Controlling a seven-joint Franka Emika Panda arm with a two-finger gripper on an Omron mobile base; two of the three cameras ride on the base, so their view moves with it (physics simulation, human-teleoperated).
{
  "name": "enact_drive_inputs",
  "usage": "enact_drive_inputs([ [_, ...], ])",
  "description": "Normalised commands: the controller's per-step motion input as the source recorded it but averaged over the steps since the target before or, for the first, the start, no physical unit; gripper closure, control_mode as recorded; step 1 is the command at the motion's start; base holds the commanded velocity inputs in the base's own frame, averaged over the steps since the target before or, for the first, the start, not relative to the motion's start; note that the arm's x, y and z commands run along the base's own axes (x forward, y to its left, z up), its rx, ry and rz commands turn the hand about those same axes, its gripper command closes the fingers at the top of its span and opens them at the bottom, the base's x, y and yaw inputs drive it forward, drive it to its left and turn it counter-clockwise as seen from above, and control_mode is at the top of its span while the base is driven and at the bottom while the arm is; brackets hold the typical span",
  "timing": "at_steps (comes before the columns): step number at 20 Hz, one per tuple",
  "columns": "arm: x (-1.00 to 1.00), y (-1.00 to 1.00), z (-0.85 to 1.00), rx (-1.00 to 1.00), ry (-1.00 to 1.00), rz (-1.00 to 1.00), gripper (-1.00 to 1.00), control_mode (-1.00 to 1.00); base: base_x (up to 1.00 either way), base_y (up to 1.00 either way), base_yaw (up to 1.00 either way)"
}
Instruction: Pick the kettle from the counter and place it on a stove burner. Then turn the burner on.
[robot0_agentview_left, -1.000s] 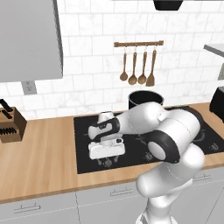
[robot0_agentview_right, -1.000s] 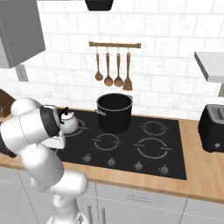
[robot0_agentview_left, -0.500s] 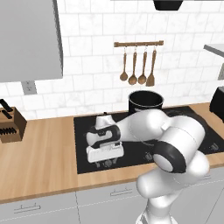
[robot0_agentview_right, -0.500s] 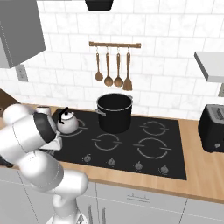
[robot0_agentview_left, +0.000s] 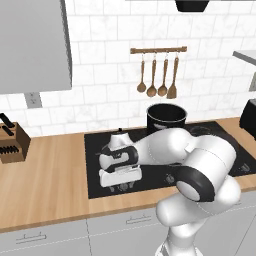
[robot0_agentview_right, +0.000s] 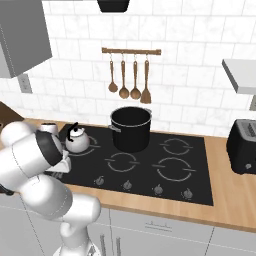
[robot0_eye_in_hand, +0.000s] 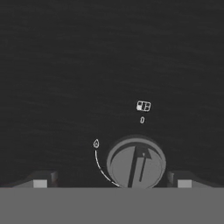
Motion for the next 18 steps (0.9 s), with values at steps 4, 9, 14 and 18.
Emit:
enact_drive_inputs([
  [4, 0.25, 0.00, 0.00, 0.00, -0.01, 0.00, -1.00, -1.00, 0.00, 0.00, 0.00],
  [9, 0.17, 0.00, 0.00, 0.00, 0.00, 0.00, -1.00, -1.00, 0.00, 0.00, 0.00],
  [14, -0.01, 0.00, -0.04, 0.00, 0.00, 0.00, -1.00, -1.00, 0.00, 0.00, 0.00],
  [18, -0.09, 0.00, -0.11, 0.00, 0.00, 0.00, -1.00, -1.00, 0.00, 0.00, 0.00],
])
